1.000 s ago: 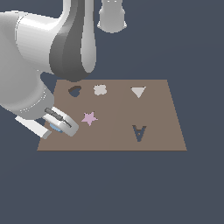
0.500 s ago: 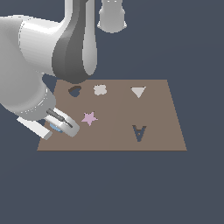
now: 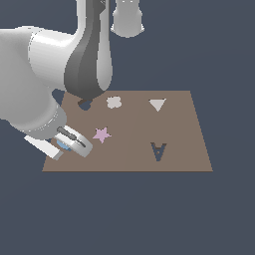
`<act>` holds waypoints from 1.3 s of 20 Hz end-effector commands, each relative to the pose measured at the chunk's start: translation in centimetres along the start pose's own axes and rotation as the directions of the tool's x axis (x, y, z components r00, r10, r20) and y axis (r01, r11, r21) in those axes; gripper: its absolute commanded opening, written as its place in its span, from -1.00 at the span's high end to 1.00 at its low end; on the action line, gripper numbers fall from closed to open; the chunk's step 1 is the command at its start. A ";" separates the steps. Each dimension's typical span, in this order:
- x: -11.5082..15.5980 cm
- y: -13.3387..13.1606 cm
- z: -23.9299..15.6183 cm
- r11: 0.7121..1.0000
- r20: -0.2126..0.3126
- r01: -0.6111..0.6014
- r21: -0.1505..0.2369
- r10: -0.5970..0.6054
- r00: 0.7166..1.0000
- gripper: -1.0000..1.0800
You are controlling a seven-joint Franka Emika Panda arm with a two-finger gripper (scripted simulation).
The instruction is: Insert a designated object into the corresponding slot on a board.
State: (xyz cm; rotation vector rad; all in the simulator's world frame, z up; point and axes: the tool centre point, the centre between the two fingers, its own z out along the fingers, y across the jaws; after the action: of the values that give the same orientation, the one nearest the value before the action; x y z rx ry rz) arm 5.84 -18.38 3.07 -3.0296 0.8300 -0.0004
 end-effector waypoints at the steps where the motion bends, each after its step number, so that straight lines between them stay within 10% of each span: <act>1: 0.0 0.0 0.1 1.000 0.000 0.000 0.000 0.000 1.000 1.00; 18: -0.3 1.1 -0.1 0.992 0.000 -0.126 0.000 0.126 0.992 1.00; 26: -1.2 2.9 -0.2 0.939 0.000 -0.343 0.001 0.343 0.939 1.00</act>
State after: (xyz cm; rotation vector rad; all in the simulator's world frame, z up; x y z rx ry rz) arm 3.72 -20.01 3.21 -2.8707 1.2746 -0.0004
